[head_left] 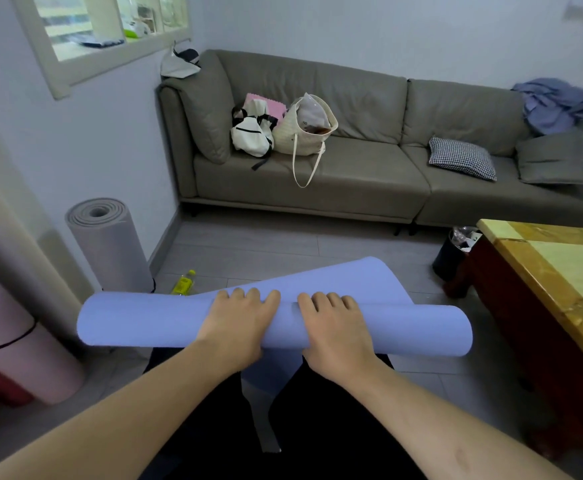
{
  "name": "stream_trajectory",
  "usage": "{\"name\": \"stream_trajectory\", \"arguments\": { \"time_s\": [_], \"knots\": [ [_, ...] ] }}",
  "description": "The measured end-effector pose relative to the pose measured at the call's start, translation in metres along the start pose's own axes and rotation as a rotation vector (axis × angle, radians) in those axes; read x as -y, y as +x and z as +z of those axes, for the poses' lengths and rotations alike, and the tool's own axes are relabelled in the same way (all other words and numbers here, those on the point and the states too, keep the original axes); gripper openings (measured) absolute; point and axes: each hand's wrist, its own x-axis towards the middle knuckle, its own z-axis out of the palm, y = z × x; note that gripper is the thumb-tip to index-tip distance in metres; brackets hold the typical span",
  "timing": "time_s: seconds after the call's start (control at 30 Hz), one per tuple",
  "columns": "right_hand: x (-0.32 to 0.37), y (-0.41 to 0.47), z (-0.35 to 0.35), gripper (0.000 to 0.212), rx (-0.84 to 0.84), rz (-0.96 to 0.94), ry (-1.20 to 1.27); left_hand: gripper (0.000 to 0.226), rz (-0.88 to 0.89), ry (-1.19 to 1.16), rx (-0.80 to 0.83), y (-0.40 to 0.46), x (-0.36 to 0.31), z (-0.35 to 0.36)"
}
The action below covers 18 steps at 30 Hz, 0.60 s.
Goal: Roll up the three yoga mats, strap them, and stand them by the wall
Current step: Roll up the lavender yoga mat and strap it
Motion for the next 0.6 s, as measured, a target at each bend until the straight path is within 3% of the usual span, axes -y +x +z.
{"name": "stream_trajectory", "arguments": {
  "time_s": [0.13, 0.3, 0.6],
  "knots": [
    [0.0, -0.003, -0.01, 0.06, -0.016, 0.014, 0.001, 0.055, 0.046, -0.05, 0.003, -0.002, 0.007, -0.018],
    [0.009, -0.007, -0.029, 0.055, 0.246, -0.026, 0.021, 0.06, 0.05, -0.192, 0.195, -0.013, 0.01, -0.021],
    [0.002, 0.0, -0.053, 0.051, 0.473, -0.039, 0.155, 0.067, 0.079, -0.288, 0.454, -0.01, 0.014, -0.036]
  ]
}}
